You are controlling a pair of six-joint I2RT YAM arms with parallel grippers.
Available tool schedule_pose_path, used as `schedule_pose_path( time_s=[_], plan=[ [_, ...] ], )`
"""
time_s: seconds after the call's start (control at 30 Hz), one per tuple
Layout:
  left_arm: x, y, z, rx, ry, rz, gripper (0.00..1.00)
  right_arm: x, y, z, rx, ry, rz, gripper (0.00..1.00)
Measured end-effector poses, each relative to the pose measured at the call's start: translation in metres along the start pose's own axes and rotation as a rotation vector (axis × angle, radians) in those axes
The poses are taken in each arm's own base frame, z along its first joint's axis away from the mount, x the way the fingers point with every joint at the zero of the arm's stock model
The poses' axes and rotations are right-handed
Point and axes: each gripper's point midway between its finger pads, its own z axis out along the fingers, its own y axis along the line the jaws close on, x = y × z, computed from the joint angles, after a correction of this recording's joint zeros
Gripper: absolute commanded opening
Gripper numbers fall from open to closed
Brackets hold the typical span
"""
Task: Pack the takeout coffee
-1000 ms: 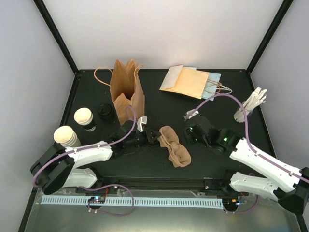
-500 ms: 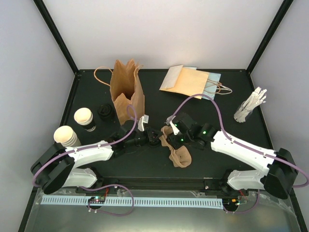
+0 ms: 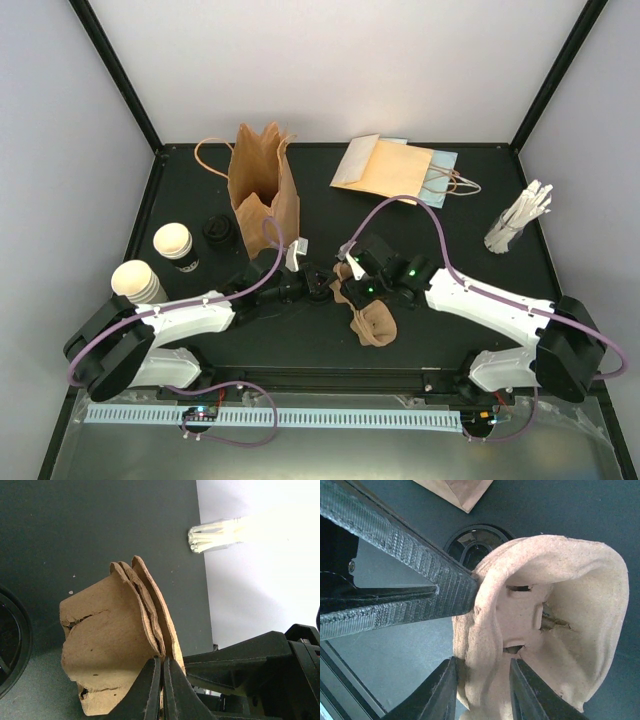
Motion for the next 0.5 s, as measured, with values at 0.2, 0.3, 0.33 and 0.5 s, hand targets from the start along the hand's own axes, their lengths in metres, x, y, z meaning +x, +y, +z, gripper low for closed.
schedule_pose_path(
  time_s=[0.2, 0.3, 0.33, 0.5],
  plan=[
    [0.0000, 0.0002, 0.0000, -0.001, 0.000, 0.000, 0.02, -0.0001, 0.0003, 0.0026, -0.005, -0.010, 0.004, 0.19],
    [-0.0005, 0.0006, 0.0000, -0.003, -0.003, 0.000, 0.01, -0.0005, 0.0004, 0.0026, -0.005, -0.015, 0.009, 0.12],
    [-0.0005, 0.0005, 0.0000, -0.003, -0.003, 0.000, 0.02, -0.0006, 0.0000, 0.0020, -0.003, -0.018, 0.010, 0.10],
    [-0.0013, -0.0046, 0.0004, 0.013, -0.004, 0.005, 0.01, -0.0016, -0.0040, -0.0070, 0.017, -0.049, 0.017, 0.05]
  ],
)
